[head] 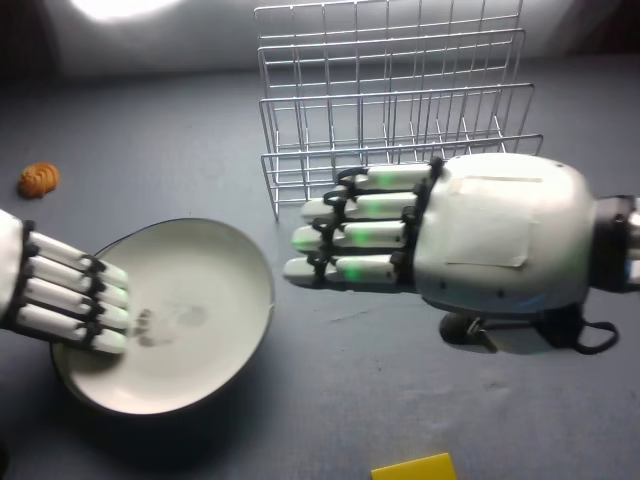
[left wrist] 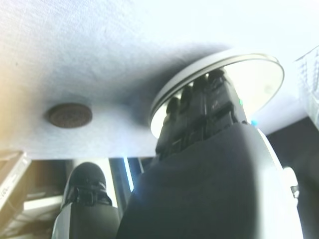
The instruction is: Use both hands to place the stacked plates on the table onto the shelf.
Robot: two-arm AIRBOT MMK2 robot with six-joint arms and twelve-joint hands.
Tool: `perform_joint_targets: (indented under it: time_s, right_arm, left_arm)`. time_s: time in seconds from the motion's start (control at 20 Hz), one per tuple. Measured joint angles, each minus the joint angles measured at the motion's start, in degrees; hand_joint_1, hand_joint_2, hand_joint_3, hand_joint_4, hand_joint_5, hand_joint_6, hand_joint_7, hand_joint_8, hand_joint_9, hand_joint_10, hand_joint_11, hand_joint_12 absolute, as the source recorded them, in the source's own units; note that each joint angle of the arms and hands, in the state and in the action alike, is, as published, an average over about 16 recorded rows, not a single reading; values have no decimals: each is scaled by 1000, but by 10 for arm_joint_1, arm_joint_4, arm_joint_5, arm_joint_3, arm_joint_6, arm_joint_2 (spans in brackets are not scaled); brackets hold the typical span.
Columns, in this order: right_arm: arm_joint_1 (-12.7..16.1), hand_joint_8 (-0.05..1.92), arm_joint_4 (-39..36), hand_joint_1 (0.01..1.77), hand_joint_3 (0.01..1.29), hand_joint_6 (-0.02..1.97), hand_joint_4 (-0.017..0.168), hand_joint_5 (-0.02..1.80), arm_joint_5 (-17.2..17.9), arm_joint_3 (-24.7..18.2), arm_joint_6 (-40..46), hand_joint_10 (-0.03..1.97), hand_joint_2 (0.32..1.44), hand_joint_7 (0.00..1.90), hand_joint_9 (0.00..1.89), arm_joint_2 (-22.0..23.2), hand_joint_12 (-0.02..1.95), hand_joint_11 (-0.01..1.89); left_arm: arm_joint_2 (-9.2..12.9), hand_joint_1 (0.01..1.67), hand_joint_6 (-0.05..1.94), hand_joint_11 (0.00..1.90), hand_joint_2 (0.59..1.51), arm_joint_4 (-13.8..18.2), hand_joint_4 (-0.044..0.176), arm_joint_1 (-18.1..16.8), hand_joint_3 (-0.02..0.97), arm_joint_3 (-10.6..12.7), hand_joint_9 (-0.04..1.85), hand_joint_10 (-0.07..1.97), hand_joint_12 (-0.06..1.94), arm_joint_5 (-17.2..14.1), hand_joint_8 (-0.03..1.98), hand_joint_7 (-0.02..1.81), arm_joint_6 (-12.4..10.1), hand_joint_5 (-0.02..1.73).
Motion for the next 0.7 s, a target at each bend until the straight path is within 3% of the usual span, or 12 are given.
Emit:
perform_joint_targets:
  time_s: [0.7]
  right_arm:
    - [34, 18, 5, 1213, 19, -2, 8, 219, -33, 68, -34, 15, 1018, 220, 200, -105, 850, 12]
  left_arm:
    - [-14, 16, 2, 14, 1109, -3, -3, -24, 21, -52, 19, 12, 10, 39, -13, -9, -1, 2]
